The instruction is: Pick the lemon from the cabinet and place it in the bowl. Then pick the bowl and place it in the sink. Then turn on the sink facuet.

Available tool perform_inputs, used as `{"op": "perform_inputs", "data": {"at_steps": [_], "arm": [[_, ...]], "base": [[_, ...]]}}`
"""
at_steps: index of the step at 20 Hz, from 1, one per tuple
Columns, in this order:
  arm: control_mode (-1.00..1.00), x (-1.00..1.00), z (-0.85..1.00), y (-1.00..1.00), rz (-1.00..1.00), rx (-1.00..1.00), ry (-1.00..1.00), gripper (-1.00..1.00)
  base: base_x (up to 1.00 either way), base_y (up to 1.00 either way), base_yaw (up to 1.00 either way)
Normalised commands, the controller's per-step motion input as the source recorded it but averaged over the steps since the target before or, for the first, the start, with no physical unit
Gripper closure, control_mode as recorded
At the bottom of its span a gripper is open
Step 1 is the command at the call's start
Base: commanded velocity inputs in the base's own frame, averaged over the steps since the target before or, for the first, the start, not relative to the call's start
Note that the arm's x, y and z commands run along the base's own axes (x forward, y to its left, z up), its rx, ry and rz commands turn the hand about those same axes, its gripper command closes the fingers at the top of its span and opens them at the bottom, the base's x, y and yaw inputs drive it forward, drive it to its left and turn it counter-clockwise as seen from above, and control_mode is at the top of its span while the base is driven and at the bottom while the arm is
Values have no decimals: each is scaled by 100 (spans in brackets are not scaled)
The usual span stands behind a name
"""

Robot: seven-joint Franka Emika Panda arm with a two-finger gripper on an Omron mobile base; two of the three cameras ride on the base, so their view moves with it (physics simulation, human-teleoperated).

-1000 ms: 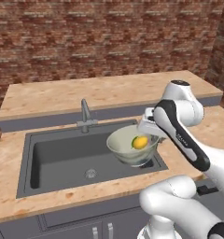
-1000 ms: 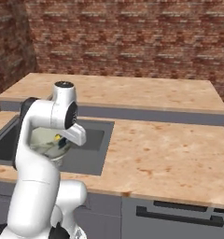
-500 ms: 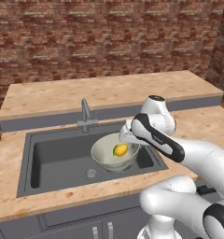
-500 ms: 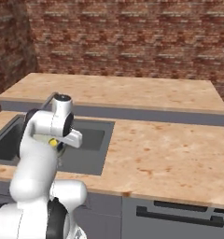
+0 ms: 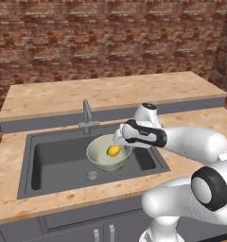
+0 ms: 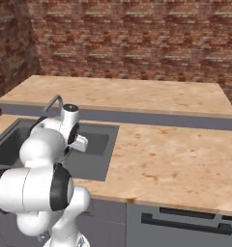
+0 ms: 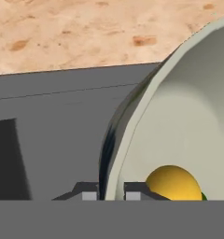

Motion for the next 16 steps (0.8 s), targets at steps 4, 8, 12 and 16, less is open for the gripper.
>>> {"op": "perform_inputs", "data": {"at_steps": [4, 8, 12, 16], "arm": [[-100, 65, -48, 18, 4, 0, 0, 100], [-100, 50, -54, 34, 7, 0, 0, 100], [-100, 36, -38, 33, 6, 0, 0, 100], [-100, 31, -29, 22, 5, 1, 0, 100]], "base": [[0, 0, 0], [0, 0, 0], [0, 0, 0], [0, 0, 0]]}}
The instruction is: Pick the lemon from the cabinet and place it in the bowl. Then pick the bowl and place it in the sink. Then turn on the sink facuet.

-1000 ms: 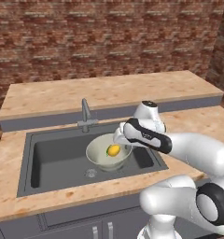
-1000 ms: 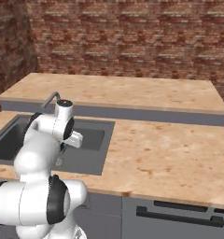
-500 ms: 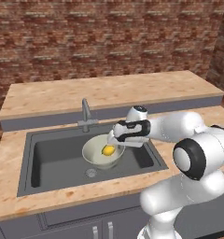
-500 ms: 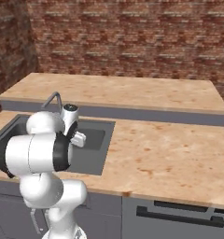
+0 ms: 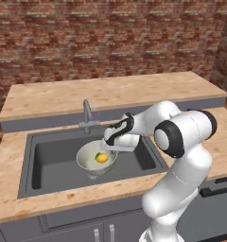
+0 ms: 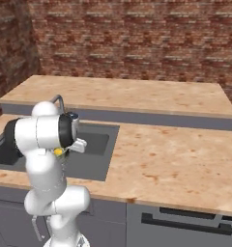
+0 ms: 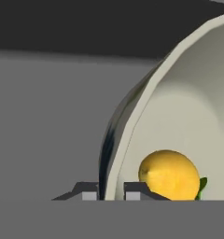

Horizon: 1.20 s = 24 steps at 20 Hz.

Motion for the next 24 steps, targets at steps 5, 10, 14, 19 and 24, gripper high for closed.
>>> {"op": "perform_inputs", "data": {"at_steps": [5, 10, 14, 19, 24], "arm": [[-100, 31, -41, 18, 4, 1, 0, 100], [-100, 35, -40, 17, 2, 0, 0, 100], [-100, 34, -31, 11, 0, 0, 0, 100], [-100, 26, -32, 8, 0, 0, 0, 100], [-100, 26, -28, 7, 0, 0, 0, 100]], "base": [[0, 0, 0], [0, 0, 0], [0, 0, 0], [0, 0, 0], [0, 0, 0]]}}
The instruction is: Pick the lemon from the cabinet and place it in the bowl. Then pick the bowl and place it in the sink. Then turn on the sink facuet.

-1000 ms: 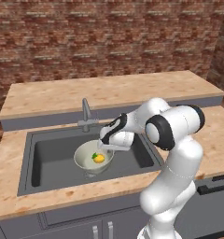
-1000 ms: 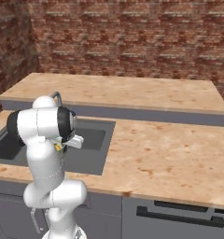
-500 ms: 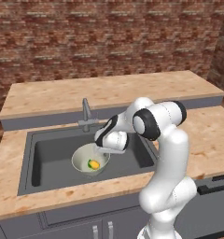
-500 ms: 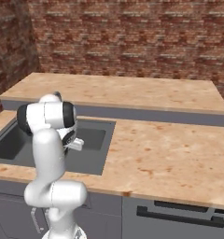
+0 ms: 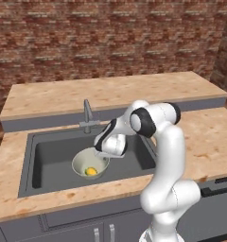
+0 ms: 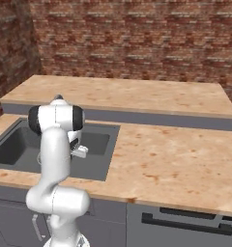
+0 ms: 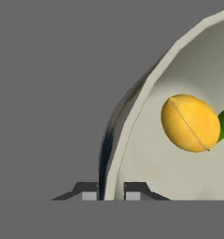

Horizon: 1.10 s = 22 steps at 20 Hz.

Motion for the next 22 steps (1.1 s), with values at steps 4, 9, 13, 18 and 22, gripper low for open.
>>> {"op": "perform_inputs", "data": {"at_steps": [4, 9, 13, 18, 22], "arm": [[-100, 29, -18, 6, 0, 0, -1, 100], [-100, 37, -19, 6, 0, 0, -1, 100], [-100, 4, -2, 12, 0, 0, -4, -100], [-100, -15, 73, -1, 0, 7, -1, -100], [-100, -42, 100, -6, -4, 17, 1, -100]], "base": [[0, 0, 0], [0, 0, 0], [0, 0, 0], [0, 0, 0], [0, 0, 0]]}}
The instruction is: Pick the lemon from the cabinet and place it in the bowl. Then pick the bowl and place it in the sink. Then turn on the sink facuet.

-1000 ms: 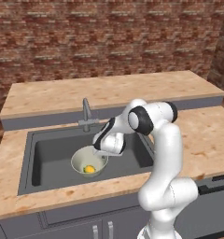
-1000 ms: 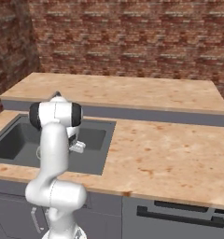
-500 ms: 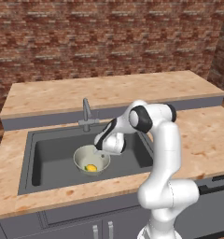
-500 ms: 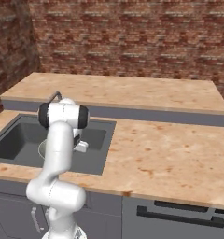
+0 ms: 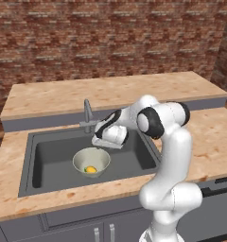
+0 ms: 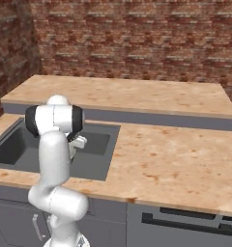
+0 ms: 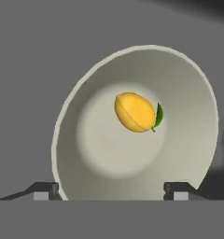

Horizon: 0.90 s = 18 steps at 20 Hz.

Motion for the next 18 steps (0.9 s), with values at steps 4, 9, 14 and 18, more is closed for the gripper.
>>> {"op": "perform_inputs", "data": {"at_steps": [4, 9, 14, 18], "arm": [[-100, -48, 100, -24, -14, 29, 14, -100], [-100, -38, 89, -52, -26, 27, 25, -100], [-100, -11, 97, -24, -19, 27, 31, -100], [-100, 0, 100, -15, -16, 27, 39, -100]], "base": [[0, 0, 0], [0, 0, 0], [0, 0, 0], [0, 0, 0]]}}
